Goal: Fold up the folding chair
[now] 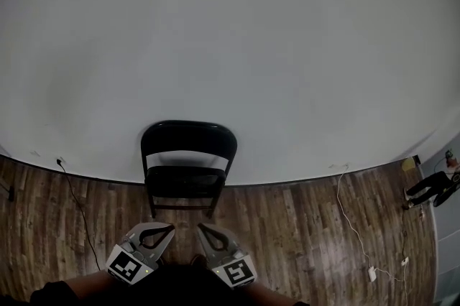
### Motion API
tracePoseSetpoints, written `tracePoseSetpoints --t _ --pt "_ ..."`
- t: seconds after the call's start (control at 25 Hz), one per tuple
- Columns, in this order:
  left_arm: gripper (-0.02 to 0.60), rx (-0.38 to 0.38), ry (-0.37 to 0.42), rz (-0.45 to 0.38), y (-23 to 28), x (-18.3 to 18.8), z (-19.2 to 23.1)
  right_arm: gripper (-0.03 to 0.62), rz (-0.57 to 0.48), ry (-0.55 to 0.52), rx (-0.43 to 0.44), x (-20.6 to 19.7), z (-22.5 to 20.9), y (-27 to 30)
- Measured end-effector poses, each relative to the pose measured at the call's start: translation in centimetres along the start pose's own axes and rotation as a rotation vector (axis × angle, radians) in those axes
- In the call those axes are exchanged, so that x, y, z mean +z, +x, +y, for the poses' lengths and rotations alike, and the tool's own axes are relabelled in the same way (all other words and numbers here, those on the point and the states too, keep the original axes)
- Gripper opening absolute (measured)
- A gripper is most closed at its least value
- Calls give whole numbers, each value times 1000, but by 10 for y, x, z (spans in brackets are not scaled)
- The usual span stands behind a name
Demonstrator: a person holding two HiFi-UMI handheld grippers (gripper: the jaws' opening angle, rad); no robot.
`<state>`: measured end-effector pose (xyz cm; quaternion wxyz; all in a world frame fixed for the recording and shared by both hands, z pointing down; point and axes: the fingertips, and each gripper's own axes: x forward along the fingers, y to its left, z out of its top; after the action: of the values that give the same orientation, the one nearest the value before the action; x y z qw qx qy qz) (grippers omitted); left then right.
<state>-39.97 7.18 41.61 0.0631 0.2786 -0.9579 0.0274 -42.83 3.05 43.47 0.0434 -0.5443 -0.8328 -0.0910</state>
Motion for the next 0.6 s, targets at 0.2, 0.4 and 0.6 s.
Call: tracePoseSetpoints --t 0.2,0.4,0.6 --pt "2 2 -42 -6 15 0 -11 2 -7 8 22 -7 -4 -9" --pt "2 9 -63 -7 21 0 -21 2 -1 12 48 -12 -5 -20" --pt "2 10 -74 -1 27 -11 -31 2 -10 20 83 -12 -5 -22"
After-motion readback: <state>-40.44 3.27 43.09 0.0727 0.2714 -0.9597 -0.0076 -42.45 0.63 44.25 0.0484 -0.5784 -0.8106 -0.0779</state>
